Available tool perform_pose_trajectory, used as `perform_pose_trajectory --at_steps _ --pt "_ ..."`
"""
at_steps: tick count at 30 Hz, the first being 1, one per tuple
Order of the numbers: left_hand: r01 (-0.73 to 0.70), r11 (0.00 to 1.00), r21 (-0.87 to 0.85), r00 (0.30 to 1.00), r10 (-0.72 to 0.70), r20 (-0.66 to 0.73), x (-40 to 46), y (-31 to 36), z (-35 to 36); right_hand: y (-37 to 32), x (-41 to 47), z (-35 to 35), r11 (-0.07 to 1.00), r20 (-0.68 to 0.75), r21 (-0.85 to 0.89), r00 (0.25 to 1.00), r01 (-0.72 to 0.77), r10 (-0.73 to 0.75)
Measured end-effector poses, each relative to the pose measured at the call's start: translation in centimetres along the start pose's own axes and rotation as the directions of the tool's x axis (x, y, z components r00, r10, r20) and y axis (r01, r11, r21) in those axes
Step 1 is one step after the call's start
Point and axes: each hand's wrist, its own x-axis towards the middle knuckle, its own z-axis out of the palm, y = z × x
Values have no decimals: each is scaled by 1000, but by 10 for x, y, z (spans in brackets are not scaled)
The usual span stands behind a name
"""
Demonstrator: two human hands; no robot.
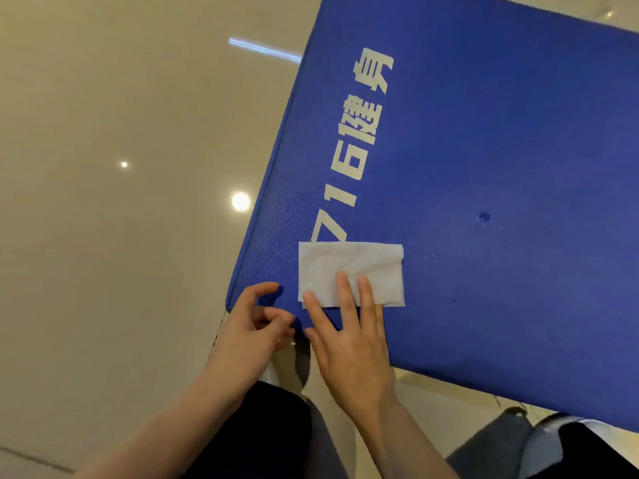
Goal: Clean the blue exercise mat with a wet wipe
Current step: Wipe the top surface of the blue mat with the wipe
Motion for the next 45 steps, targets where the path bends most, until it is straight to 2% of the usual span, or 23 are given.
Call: perform_pose_trajectory --at_steps 3,13,16,20,25,30,38,43,45 --pt "-20 1000 -20 1000 20 -13 2 1 -3 1 8 -1 999 65 -32 998 -5 7" --pt "-132 991 0 989 132 -61 12 12 -17 32 16 -6 999 47 49 999 21 -23" --pt "-150 988 34 985 153 -77 12 10 -16 27 13 -7 995 56 0 994 99 -99" --pt "-202 965 165 977 211 -40 13 4 -10 26 11 -7 976 41 -78 978 205 -203" --pt "-236 931 277 968 250 -16 16 6 -5 37 11 -9 945 118 -114 949 306 -292" --pt "-230 943 243 972 235 5 14 5 -7 39 10 -6 952 146 -92 949 293 -278" --pt "-186 956 229 982 190 4 13 -8 -16 28 12 -3 987 120 -88 985 132 -122" --pt "-230 951 205 972 235 4 15 -1 -15 23 20 -4 977 137 -101 975 190 -175" --pt "-244 949 198 968 252 -14 17 2 -18 26 27 -6 986 128 -62 981 154 -145"
